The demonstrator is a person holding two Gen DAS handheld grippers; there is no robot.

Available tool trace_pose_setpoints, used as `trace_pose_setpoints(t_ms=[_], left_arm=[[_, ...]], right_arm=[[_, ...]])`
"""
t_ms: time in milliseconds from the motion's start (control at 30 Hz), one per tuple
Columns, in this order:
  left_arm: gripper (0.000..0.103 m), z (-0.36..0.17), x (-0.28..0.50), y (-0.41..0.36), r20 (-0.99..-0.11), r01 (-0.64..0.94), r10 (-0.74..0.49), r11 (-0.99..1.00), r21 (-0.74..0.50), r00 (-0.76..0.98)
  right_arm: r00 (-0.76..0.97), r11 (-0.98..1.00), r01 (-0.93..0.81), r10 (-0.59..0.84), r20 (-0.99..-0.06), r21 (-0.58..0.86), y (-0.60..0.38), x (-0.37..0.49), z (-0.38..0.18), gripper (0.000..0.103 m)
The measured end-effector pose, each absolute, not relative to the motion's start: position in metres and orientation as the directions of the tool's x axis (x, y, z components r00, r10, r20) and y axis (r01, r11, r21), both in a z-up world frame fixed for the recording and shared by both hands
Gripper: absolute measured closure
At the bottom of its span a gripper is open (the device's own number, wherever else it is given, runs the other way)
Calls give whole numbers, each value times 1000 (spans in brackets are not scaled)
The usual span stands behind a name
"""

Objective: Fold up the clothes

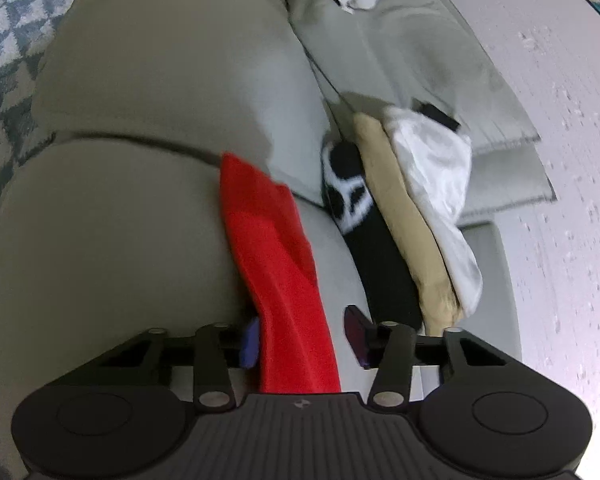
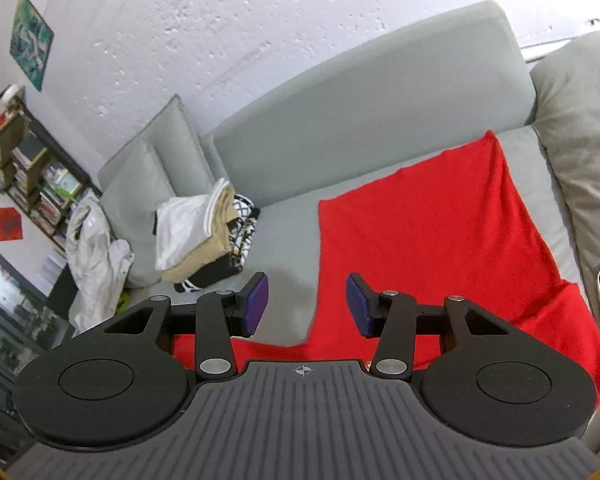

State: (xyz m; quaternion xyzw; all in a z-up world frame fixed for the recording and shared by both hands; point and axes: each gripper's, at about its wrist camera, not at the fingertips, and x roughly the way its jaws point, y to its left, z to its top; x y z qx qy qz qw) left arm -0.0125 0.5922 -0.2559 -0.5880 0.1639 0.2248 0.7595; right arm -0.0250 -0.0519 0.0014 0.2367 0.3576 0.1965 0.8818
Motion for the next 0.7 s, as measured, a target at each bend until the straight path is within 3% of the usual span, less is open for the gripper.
trace_pose_setpoints(t_ms=[100,400,700], left_arm=[[101,-260,-12,599,-545,-568,165,163,-807,822],[103,-161,12,550,-488,-516,224,588,-622,844],[103,-32,-9,377,-310,-177,85,943,-281,947]], right_arm=[[658,808,-180,523,-542,561,-54,-26,-7,52],[666,817,-135,494,-559,561,-88,-45,-23,52],[702,852,-8,378,-604,524,-161,-79,-51,52]])
